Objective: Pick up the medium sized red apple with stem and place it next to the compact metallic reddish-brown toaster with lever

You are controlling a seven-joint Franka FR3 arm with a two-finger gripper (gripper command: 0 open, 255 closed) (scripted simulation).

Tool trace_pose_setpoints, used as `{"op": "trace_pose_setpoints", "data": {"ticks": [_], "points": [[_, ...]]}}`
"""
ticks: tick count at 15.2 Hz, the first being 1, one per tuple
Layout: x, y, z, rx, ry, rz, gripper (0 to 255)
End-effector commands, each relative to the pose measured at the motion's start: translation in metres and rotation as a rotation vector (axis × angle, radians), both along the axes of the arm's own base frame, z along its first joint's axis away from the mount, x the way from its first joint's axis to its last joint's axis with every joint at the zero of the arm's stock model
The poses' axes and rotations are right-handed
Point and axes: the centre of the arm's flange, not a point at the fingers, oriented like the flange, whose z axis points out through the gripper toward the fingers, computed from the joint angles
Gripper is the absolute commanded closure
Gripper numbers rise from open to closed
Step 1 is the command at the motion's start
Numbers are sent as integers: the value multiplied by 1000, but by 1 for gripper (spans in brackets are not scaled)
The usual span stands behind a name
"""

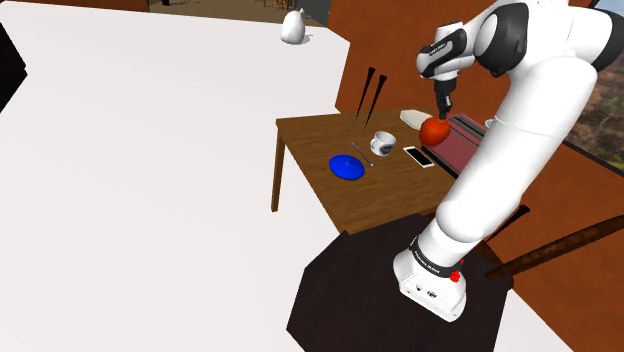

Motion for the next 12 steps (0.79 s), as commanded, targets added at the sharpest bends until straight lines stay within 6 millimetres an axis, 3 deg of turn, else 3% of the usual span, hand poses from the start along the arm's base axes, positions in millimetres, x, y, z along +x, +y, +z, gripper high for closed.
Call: {"op": "trace_pose_setpoints", "data": {"ticks": [1, 12], "points": [[0, -1, -10, -1, -1, 0, 255], [0, -1, -69, -1, -1, 0, 255]]}}
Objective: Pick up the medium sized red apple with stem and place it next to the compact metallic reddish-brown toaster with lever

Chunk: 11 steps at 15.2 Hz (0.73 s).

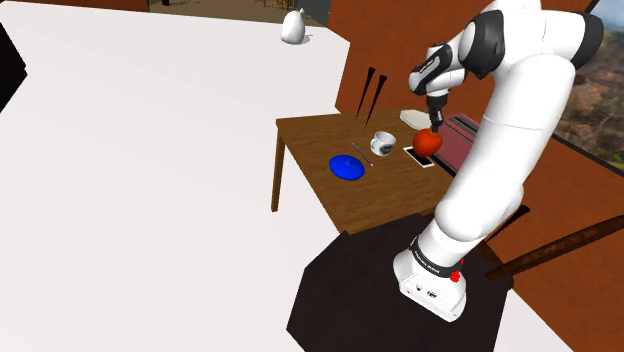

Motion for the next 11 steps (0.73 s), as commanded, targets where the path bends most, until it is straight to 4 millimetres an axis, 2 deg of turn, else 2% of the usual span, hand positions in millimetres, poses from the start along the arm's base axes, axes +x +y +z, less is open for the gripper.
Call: {"op": "trace_pose_setpoints", "data": {"ticks": [1, 7, 11], "points": [[0, 0, -10, 0, 0, 0, 255], [0, 0, -44, 0, 0, 0, 255], [0, 0, -44, 0, 0, 0, 255]]}}
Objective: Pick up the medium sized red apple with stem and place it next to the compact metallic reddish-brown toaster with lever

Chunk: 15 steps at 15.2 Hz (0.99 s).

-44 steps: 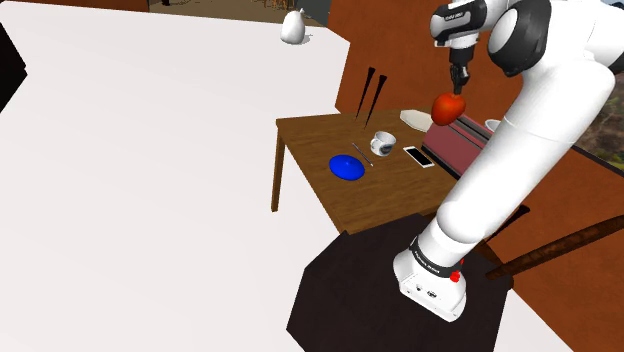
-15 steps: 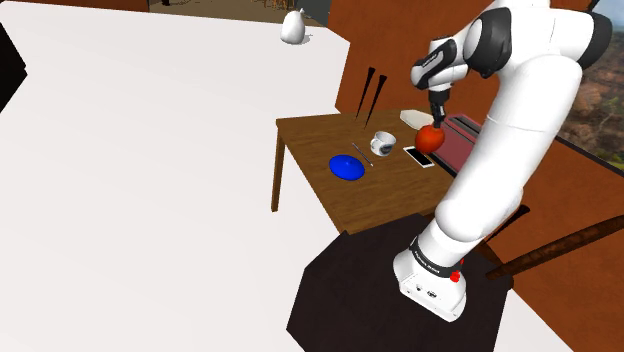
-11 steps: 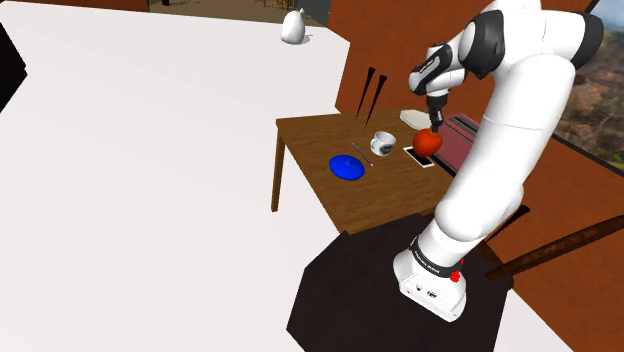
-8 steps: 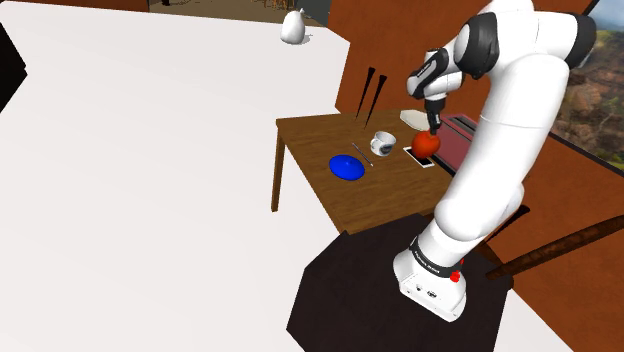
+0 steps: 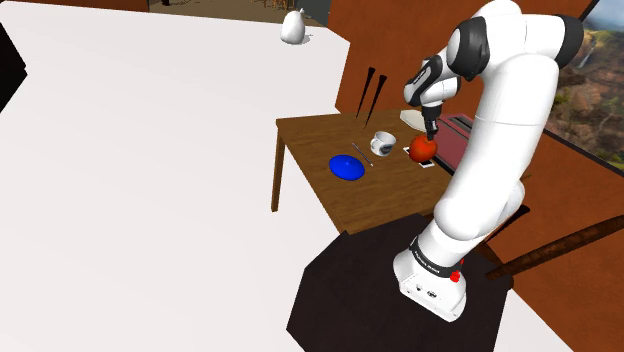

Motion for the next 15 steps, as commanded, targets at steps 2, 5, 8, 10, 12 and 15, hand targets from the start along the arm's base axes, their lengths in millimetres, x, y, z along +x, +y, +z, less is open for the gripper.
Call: {"op": "trace_pose_setpoints", "data": {"ticks": [2, 5, 8, 10, 12, 15], "points": [[0, 0, 0, 0, 0, 0, 255], [0, 0, 0, 0, 0, 0, 0], [0, 0, 0, 0, 0, 0, 0], [0, 0, 0, 0, 0, 0, 0], [9, 6, 24, 0, 0, 0, 0], [17, 12, 45, 0, 0, 0, 0]]}}
